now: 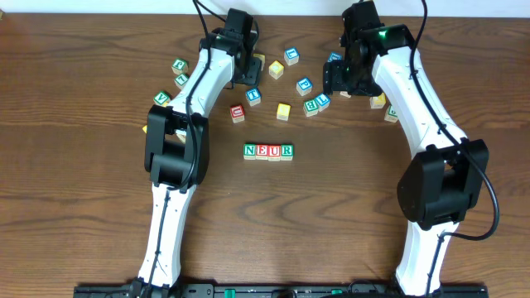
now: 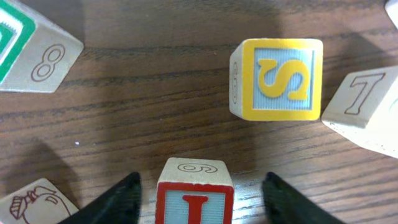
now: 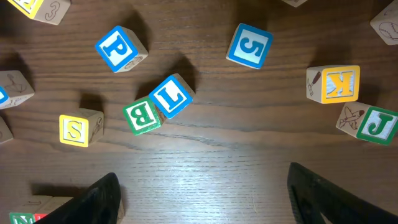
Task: Spell out NEURIPS
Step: 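Lift the red I block and carry it right with the left gripper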
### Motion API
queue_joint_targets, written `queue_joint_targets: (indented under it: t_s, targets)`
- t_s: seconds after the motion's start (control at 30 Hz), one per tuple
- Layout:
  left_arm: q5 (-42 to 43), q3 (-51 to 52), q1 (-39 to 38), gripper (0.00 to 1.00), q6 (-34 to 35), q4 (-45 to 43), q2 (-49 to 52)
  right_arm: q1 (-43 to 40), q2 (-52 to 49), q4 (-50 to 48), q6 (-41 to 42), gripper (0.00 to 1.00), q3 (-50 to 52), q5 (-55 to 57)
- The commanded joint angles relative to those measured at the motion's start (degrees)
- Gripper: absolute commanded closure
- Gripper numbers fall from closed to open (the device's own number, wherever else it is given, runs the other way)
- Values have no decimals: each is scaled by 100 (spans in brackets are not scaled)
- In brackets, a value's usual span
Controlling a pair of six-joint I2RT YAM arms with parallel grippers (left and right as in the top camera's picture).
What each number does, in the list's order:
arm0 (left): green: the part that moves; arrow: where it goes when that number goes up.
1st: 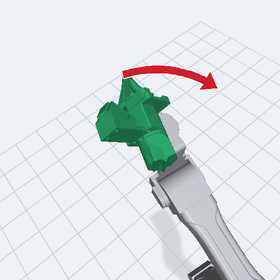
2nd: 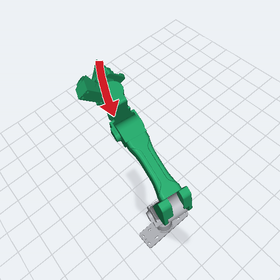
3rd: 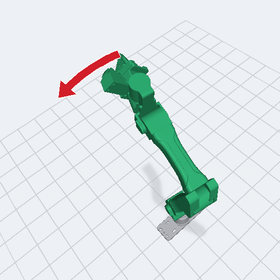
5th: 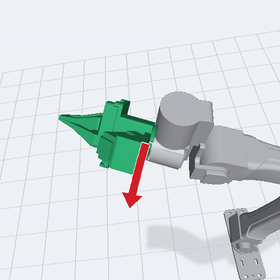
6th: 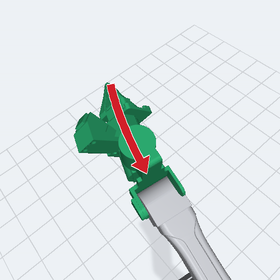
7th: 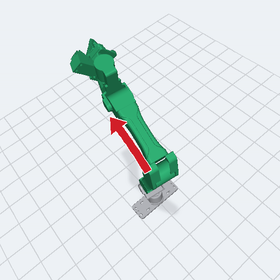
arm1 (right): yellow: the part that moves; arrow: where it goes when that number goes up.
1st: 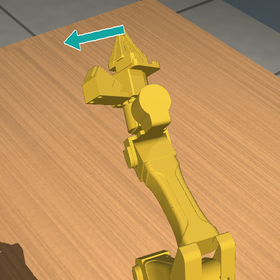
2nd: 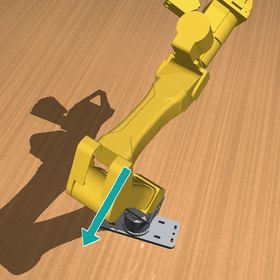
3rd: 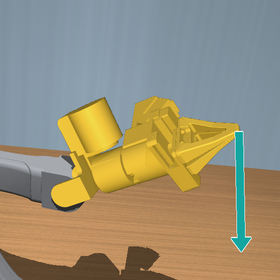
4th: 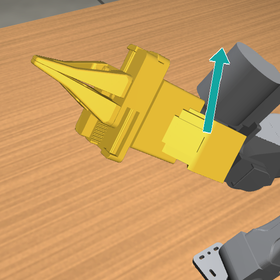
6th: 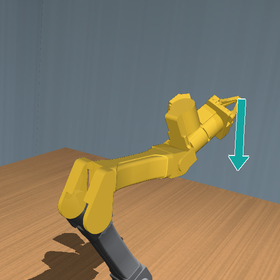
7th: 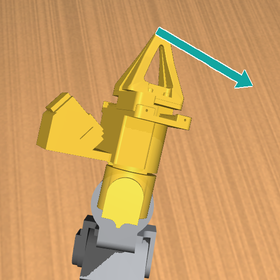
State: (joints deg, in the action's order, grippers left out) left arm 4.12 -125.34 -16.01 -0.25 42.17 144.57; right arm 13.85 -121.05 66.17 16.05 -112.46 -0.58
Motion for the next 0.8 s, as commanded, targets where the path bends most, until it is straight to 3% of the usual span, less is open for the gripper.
queue_joint_targets:
  t_s: [0.0,0.33,0.77]
  targets:
    - [-76,35,13,48,-15,11,90,50,-46,4,-48,19,-111,66]
    - [-125,17,13,67,13,46,-68,46,-46,-4,-48,17,-111,140]
    - [-485,17,11,69,118,155,-487,35,-46,-17,-46,13,-111,297]
